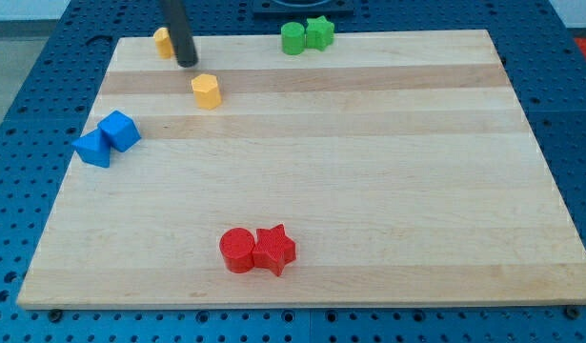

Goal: Push the yellow hexagon closer to yellow heart

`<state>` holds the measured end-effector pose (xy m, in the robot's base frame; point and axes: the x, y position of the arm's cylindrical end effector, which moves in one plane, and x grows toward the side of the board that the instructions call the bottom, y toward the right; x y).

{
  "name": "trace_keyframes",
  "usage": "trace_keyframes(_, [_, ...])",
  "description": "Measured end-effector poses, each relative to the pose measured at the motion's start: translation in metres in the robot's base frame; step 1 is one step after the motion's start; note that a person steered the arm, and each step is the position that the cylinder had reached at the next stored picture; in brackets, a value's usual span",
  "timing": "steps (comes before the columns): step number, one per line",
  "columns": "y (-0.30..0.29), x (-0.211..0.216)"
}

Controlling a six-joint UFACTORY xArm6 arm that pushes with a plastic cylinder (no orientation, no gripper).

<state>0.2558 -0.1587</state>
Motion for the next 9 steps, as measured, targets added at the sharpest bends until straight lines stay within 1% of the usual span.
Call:
trace_keyframes(1, [0.071,0.011])
trace_keyframes(2, [0.131,0.033])
trace_keyframes(3, [0.126,0.074])
trace_keyframes(4, [0.072,0.077])
trace_keyframes(5, [0.015,0.052])
trace_keyframes(6, [-0.030,0.018])
trace_keyframes(7, [-0.021,0.015])
trace_keyframes(8, [0.027,0.018])
trace_keyframes(9, [0.050,0.056])
